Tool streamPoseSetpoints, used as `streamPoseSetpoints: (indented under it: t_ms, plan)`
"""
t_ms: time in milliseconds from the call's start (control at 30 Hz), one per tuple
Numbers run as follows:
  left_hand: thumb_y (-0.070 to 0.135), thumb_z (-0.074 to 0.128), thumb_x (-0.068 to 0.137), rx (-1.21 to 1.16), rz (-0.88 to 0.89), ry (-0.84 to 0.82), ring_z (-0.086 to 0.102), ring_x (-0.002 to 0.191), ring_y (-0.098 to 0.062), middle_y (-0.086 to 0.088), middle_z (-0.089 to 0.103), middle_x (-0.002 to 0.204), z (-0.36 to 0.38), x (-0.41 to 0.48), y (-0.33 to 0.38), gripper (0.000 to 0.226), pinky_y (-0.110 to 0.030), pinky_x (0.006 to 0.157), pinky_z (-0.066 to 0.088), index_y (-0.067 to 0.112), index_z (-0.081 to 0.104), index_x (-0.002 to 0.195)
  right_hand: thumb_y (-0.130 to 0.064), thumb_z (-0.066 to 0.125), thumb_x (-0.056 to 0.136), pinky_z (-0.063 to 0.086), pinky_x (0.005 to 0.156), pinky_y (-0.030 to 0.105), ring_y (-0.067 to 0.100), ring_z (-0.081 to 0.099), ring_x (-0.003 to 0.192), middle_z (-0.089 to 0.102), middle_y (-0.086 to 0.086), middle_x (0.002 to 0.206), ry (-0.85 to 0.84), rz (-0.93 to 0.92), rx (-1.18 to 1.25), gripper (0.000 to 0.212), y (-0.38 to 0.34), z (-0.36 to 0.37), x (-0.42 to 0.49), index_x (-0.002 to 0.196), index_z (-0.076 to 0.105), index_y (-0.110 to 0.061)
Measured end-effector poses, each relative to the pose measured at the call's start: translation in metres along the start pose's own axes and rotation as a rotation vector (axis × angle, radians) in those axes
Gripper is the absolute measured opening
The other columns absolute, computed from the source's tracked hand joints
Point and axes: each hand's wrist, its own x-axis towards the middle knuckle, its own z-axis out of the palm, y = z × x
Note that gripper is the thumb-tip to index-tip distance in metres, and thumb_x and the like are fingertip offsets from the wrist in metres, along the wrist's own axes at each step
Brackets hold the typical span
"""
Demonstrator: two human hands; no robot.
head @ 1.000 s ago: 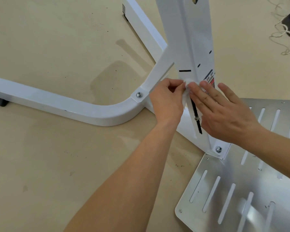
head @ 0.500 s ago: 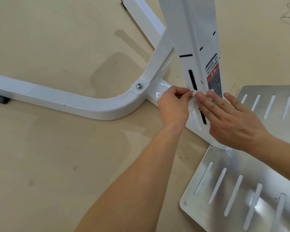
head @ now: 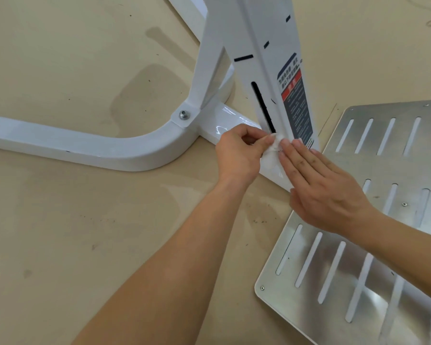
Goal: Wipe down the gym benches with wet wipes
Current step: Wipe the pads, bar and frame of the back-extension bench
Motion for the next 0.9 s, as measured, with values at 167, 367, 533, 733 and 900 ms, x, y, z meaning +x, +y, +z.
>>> streamPoseSetpoints:
  t_ms: [167, 367, 533, 733, 900]
  plan:
    - [0.012, 0.079, 0.084, 0.02, -0.044, 0.045, 0.066, 0.074, -0.008, 0.009, 0.069, 0.074, 0.013, -0.002, -0.013, 0.013, -0.03, 0.076, 0.059, 0.019, 0.069, 0.078, -0.019, 0.037, 0.092, 0.02, 0.124, 0.047, 0.032, 0.012, 0.154, 0.012, 0.02, 0.166, -0.054, -0.027, -0.09, 0.071, 0.003, 0.01, -0.003, 0.156, 0.018, 0.004]
    - [0.01, 0.074, 0.087, -0.036, -0.058, 0.129, 0.066, 0.077, -0.006, 0.005, 0.07, 0.08, 0.029, -0.001, -0.022, 0.009, -0.022, 0.076, 0.055, 0.014, 0.068, 0.083, -0.021, 0.037, 0.092, 0.015, 0.125, 0.046, 0.029, 0.007, 0.155, 0.004, 0.014, 0.168, -0.079, -0.053, -0.2, 0.074, 0.01, 0.019, -0.01, 0.159, 0.01, 0.0]
    - [0.013, 0.074, 0.089, -0.003, -0.07, 0.085, 0.069, 0.081, -0.012, 0.007, 0.069, 0.079, 0.032, -0.004, -0.028, 0.007, -0.025, 0.077, 0.056, 0.015, 0.068, 0.085, -0.023, 0.033, 0.093, 0.014, 0.125, 0.045, 0.03, 0.006, 0.155, 0.002, 0.016, 0.168, -0.103, -0.074, -0.251, 0.073, 0.007, 0.026, -0.014, 0.158, 0.009, 0.001]
    - [0.012, 0.075, 0.088, -0.085, -0.043, 0.135, 0.07, 0.079, -0.017, 0.001, 0.072, 0.08, 0.025, -0.006, -0.022, 0.006, -0.034, 0.08, 0.06, 0.013, 0.069, 0.087, -0.021, 0.036, 0.092, 0.016, 0.125, 0.044, 0.029, 0.011, 0.155, 0.009, 0.017, 0.167, -0.043, -0.098, -0.229, 0.073, 0.011, 0.017, -0.011, 0.158, 0.014, 0.001]
    - [0.007, 0.073, 0.088, -0.064, 0.07, 0.141, 0.063, 0.072, -0.006, 0.008, 0.067, 0.078, 0.015, -0.018, -0.025, 0.016, -0.018, 0.071, 0.053, 0.019, 0.063, 0.084, -0.017, 0.029, 0.094, 0.015, 0.125, 0.045, 0.031, 0.015, 0.154, 0.013, 0.021, 0.165, -0.011, -0.184, -0.179, 0.067, 0.004, 0.014, -0.009, 0.157, 0.018, 0.003]
